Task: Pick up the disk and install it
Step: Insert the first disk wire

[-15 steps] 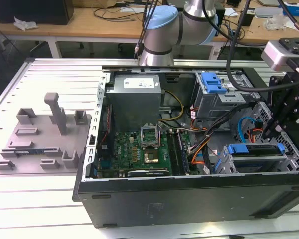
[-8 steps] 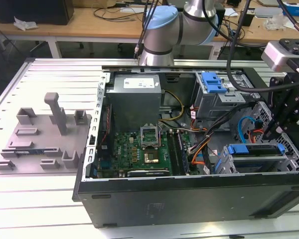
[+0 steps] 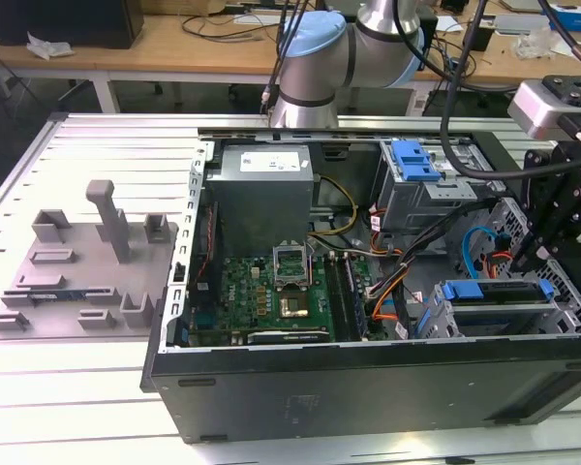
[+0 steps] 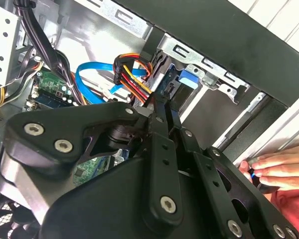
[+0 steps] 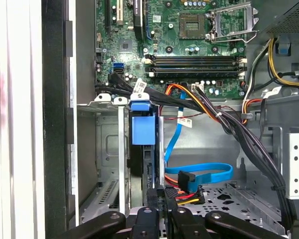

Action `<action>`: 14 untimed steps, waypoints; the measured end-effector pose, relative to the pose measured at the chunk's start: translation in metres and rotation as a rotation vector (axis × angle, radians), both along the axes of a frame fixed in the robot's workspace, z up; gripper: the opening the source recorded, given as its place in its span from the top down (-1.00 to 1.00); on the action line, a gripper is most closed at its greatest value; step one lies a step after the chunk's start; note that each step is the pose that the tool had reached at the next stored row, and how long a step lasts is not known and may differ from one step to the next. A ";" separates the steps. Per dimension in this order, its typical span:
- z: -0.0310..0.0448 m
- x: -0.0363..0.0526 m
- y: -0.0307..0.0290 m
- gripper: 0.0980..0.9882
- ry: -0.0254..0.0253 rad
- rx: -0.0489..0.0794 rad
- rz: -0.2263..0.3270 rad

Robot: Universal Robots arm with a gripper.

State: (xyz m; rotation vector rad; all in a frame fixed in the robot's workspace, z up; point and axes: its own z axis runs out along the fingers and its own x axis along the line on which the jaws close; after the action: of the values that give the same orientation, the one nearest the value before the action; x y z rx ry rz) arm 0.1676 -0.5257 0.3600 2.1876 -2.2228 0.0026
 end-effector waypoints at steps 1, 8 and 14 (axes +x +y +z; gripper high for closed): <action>0.0000 0.0000 -0.0006 0.85 0.0000 0.000 0.000; -0.0003 -0.0001 -0.0038 0.85 0.0000 0.000 -0.002; -0.0014 -0.0001 -0.0048 0.85 0.0000 0.000 -0.003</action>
State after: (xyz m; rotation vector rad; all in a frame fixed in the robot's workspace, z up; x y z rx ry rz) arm 0.1675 -0.5305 0.3586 2.1842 -2.2259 0.0030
